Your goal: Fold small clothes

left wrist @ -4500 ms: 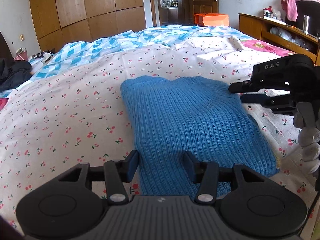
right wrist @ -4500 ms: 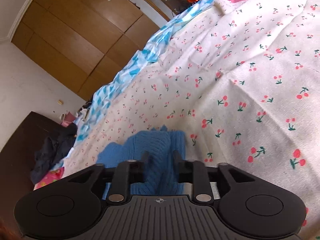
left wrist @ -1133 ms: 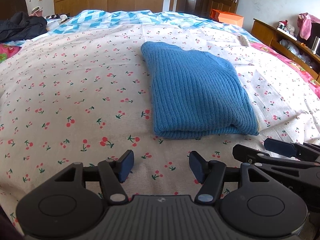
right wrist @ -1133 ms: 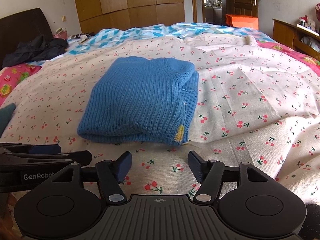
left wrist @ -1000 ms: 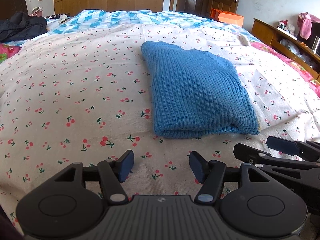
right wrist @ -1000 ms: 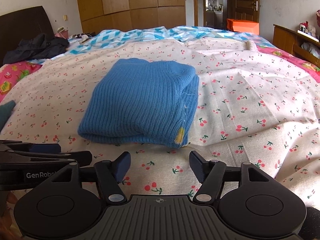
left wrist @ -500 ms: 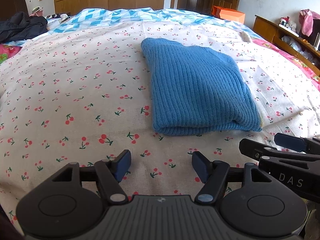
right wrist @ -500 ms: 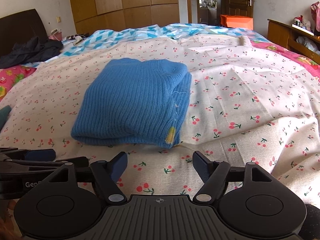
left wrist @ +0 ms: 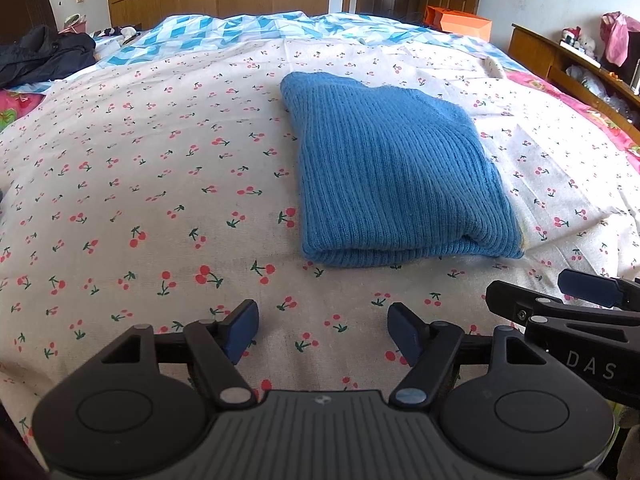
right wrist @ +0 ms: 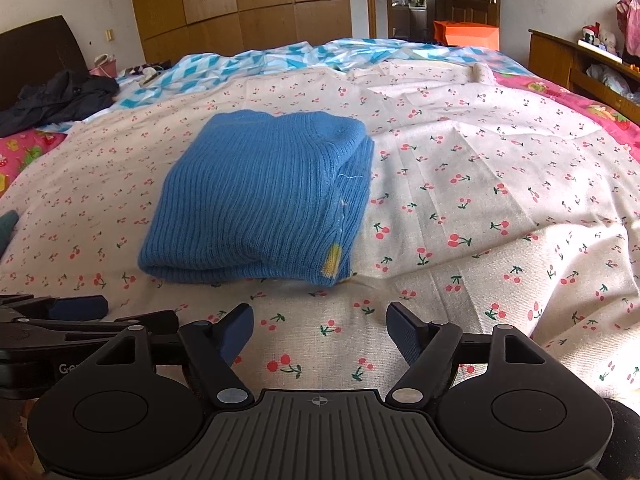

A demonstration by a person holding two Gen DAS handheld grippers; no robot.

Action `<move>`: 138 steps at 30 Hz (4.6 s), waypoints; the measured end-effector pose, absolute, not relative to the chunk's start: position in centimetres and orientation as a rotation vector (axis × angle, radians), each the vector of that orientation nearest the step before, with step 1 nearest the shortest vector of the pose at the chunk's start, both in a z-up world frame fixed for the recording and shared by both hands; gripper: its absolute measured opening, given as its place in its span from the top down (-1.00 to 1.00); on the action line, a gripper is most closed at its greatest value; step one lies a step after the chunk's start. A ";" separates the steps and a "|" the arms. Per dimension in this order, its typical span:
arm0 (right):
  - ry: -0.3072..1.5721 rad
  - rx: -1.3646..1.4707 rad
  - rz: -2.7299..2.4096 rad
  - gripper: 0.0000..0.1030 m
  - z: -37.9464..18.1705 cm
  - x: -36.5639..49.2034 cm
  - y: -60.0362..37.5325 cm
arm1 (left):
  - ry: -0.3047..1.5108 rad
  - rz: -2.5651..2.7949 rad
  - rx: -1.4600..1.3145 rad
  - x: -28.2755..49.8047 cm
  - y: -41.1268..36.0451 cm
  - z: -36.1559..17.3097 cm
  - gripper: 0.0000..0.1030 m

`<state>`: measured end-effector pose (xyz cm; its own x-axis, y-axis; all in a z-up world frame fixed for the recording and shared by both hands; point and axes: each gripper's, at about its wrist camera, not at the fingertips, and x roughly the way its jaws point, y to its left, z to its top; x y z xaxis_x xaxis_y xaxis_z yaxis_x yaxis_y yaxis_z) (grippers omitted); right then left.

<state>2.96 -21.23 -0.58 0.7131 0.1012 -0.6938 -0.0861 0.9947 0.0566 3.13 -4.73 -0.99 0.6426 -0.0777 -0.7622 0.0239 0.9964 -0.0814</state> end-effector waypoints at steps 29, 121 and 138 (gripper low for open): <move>0.827 0.078 0.081 -0.48 -0.6 3.2 -22.1 | 0.959 -0.018 -0.038 3.8 -5.6 -0.5 -0.46; 0.862 0.105 0.045 -0.54 -0.2 2.6 -22.8 | 1.066 -0.020 -0.053 4.2 -5.9 -0.2 -0.55; 0.861 0.026 0.012 -0.54 0.6 2.3 -21.1 | 1.017 -0.012 -0.042 3.4 -5.3 0.0 -0.55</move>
